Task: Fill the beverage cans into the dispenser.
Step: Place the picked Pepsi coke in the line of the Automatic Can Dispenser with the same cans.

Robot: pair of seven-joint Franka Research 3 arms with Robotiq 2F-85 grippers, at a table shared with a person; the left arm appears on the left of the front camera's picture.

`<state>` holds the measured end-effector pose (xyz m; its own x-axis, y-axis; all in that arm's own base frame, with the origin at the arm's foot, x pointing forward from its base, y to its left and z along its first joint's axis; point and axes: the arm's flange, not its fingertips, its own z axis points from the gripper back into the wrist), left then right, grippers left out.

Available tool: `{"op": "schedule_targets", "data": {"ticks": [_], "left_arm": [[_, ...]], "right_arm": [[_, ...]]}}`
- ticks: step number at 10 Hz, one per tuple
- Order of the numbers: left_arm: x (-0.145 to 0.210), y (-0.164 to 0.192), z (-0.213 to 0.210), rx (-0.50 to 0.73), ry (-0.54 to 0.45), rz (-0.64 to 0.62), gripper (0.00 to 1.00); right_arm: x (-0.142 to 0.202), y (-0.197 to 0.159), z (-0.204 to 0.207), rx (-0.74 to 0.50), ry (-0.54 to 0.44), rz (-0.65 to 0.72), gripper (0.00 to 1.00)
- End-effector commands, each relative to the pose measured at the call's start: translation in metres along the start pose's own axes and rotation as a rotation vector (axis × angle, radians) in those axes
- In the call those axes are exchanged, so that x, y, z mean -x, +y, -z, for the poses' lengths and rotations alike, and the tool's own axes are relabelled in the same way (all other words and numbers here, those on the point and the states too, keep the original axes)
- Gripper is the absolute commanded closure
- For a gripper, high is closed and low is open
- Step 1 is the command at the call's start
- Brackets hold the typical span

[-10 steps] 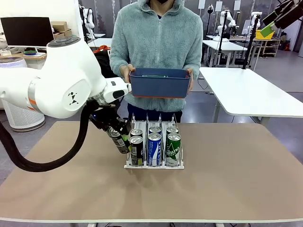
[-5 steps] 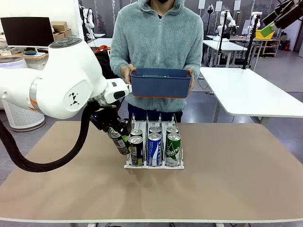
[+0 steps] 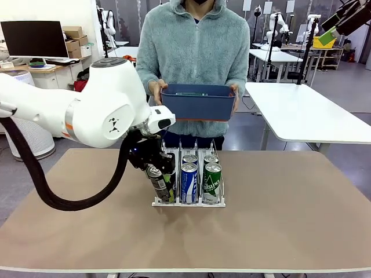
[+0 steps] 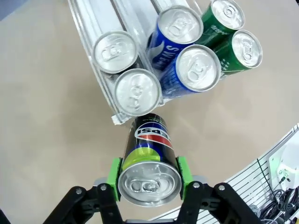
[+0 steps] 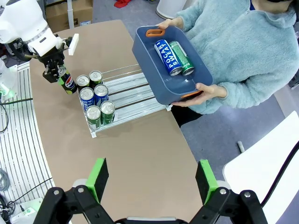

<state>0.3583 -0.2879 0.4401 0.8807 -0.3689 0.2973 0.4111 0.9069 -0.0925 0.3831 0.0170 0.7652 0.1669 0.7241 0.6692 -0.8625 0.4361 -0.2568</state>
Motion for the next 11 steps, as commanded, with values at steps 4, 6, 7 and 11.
{"op": "schedule_targets", "data": {"ticks": [4,6,7,11], "left_arm": [[-0.024,-0.004,0.017,-0.066,0.053,0.029,0.42],[-0.031,0.003,0.023,-0.104,0.062,0.029,0.42],[-0.033,0.004,0.025,-0.119,0.060,0.020,0.42],[-0.055,0.006,0.027,-0.114,0.022,0.014,0.42]], "right_arm": [[0.001,0.001,0.001,-0.001,0.004,-0.003,0.00],[0.001,0.001,0.001,-0.001,0.004,-0.003,0.00],[0.001,0.001,0.001,-0.001,0.004,-0.003,0.00],[0.001,0.001,0.001,-0.001,0.004,-0.003,0.00]]}}
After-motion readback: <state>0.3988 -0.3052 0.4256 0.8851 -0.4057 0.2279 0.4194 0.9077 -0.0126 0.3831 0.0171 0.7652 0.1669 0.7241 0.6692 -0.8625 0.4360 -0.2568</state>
